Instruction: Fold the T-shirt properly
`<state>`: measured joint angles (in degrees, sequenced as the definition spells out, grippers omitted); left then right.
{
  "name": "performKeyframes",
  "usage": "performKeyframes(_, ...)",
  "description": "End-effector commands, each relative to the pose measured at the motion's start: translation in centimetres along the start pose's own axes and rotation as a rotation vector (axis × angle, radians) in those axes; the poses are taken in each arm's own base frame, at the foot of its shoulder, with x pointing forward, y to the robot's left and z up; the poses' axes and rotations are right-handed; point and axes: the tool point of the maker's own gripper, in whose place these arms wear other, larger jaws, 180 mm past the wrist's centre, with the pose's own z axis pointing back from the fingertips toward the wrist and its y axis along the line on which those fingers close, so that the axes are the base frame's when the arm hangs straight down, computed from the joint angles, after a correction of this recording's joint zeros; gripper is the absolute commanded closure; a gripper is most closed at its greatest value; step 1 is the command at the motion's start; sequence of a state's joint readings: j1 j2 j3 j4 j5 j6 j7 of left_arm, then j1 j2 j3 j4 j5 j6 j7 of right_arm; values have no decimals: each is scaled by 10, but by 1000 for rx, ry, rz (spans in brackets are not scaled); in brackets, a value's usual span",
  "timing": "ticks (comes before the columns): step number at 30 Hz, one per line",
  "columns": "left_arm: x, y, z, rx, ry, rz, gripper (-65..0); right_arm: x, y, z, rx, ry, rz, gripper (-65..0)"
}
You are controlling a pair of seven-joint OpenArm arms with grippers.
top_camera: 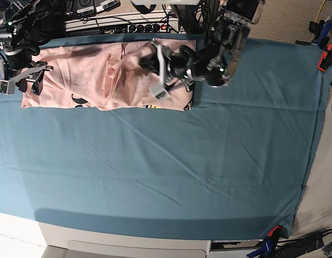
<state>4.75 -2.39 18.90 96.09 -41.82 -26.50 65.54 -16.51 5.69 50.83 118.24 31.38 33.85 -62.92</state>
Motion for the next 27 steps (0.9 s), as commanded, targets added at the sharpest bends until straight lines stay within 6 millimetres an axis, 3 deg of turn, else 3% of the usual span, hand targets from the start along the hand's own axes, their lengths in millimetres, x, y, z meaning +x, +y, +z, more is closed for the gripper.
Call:
performKeyframes(1,15,-12,-1,-36,-40,-31,0,15,-1,3,-2,-57,13,-292)
performKeyframes(8,21,-55,-15,-176,-43,-122,0,15,-1,3,-2,-58,12,-291)
performKeyframes(11,30,-59,-11,-186,-64,-163,0,16,-1,3,-2,-58,13,-292)
performKeyframes(18,30,-18,-9,52,-9,-172,0,16,-1,3,-2,-58,12,-292)
performKeyframes(27,23,10,-1,201,37,-174,0,16,-1,3,-2,-58,12,-292)
